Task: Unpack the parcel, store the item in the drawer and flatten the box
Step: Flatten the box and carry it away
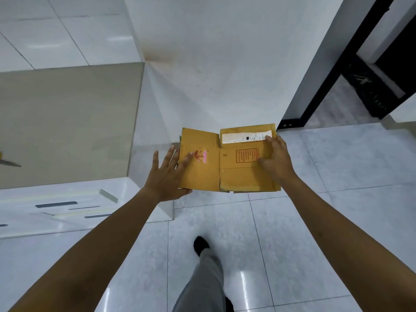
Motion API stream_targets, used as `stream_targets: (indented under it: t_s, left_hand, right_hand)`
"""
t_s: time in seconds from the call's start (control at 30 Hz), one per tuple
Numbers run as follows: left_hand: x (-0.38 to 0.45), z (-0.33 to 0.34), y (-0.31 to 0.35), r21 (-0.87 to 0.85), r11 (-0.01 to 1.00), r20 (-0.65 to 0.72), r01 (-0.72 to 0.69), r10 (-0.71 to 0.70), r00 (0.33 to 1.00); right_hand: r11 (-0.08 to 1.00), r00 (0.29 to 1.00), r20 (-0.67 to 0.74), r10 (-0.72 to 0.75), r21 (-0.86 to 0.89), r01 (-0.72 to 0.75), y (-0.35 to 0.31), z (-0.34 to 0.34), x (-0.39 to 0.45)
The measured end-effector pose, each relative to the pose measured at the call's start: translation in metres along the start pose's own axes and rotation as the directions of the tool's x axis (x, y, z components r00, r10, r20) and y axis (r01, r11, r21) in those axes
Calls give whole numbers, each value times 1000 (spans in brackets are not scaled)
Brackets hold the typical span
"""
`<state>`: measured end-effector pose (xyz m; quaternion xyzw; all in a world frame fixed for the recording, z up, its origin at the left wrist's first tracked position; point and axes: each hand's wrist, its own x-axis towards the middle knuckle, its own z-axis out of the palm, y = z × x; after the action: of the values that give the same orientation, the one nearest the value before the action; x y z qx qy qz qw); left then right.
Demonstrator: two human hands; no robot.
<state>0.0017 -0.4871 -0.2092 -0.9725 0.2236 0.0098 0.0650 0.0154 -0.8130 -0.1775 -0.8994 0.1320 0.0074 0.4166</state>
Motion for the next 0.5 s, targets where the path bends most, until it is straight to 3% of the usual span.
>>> stream_targets:
  t_s: [0.5]
  left_hand:
    - [180,32,-75,-16,1000,89,7,-5,996]
  right_hand:
    - [999,998,38,40,6,-40,-15,54,202]
